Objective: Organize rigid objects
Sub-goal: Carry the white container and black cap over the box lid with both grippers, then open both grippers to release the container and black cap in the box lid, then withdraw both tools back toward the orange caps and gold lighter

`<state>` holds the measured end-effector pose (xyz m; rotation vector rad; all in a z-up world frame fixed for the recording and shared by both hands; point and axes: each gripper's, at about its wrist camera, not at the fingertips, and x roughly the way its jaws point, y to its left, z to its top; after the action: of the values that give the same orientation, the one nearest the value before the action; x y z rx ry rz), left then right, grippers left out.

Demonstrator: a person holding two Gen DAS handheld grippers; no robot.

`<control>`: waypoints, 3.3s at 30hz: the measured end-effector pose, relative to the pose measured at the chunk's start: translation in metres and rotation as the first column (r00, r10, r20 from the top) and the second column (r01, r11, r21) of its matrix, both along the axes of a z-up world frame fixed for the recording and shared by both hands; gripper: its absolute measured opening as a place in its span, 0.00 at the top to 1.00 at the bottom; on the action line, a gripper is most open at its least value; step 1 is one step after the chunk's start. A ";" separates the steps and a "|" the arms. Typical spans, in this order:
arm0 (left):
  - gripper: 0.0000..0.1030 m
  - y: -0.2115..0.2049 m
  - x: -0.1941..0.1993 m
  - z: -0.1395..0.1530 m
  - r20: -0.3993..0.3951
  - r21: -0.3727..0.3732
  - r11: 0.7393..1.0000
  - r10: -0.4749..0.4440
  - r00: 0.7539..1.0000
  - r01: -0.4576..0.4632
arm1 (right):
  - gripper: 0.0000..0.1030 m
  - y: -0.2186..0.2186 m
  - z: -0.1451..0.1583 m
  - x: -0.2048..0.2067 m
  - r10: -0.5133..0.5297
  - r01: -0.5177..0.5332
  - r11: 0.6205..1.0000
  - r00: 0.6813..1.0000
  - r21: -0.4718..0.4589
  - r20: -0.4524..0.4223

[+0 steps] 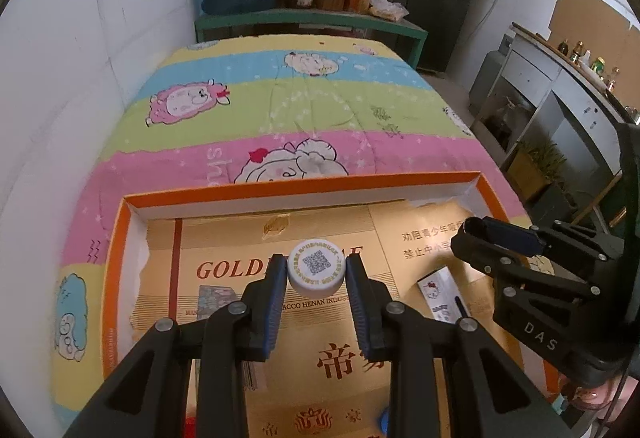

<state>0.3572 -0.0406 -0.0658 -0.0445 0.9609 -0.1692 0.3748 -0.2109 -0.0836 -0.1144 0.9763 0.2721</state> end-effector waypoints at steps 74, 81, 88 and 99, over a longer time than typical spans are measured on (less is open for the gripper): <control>0.34 0.066 -0.220 0.054 0.251 -0.033 0.998 0.051 0.967 -0.044 | 0.33 0.036 0.066 -0.252 -0.189 0.163 0.979 0.949 0.120 0.253; 0.34 0.071 -0.248 0.056 0.267 -0.009 0.997 0.071 0.961 -0.071 | 0.33 0.043 0.063 -0.279 -0.176 0.153 0.982 0.955 0.112 0.240; 0.34 0.080 -0.267 0.061 0.286 -0.008 0.996 0.092 0.954 -0.094 | 0.33 0.043 0.061 -0.294 -0.178 0.158 0.982 0.955 0.102 0.238; 0.34 0.090 -0.276 0.048 0.249 -0.029 0.994 0.110 0.962 -0.106 | 0.33 0.048 0.044 -0.301 -0.157 0.149 0.988 0.964 0.050 0.214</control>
<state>0.0810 0.0495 -0.0176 -0.0873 0.7025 -0.0789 0.0741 -0.1633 -0.0397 -0.0365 0.7581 0.1303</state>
